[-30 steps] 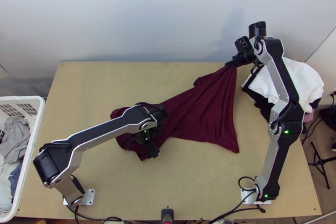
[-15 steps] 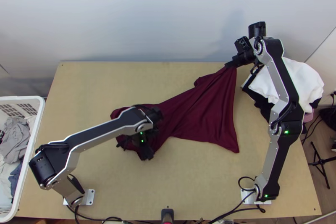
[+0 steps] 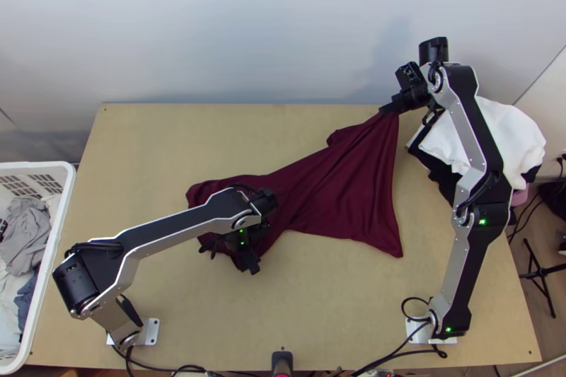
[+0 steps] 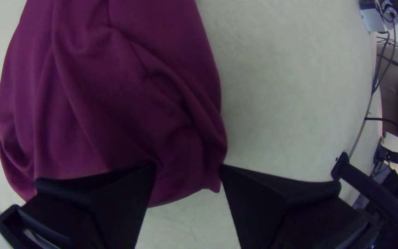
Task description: Fold the t-shirt
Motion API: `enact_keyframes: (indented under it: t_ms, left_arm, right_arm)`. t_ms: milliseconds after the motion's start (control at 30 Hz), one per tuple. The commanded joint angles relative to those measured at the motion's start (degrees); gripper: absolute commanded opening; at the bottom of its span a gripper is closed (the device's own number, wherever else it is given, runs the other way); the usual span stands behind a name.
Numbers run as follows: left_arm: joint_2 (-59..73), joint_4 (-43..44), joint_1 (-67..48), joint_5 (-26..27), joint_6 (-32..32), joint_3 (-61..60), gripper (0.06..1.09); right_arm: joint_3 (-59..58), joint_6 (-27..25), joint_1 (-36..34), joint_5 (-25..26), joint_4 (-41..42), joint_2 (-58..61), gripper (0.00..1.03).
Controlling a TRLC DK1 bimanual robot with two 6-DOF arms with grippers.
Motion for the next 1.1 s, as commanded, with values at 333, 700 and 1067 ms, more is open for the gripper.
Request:
enact_keyframes:
  t_ms: [333,700,1067]
  left_arm:
    - [-0.4,-1.1,3.0,2.3,0.6,2.1,0.65]
    - [-0.2,-2.0,2.4,3.3,1.3,2.4,0.78]
    - [0.1,0.7,2.3,2.4,1.6,0.3,0.66]
  right_arm:
    - [-0.3,-0.4,0.6,0.0,0.0,0.0,0.03]
    - [-0.4,-0.5,1.1,0.0,0.0,0.0,0.03]
    - [-0.2,-0.6,1.6,0.1,0.0,-0.1,0.03]
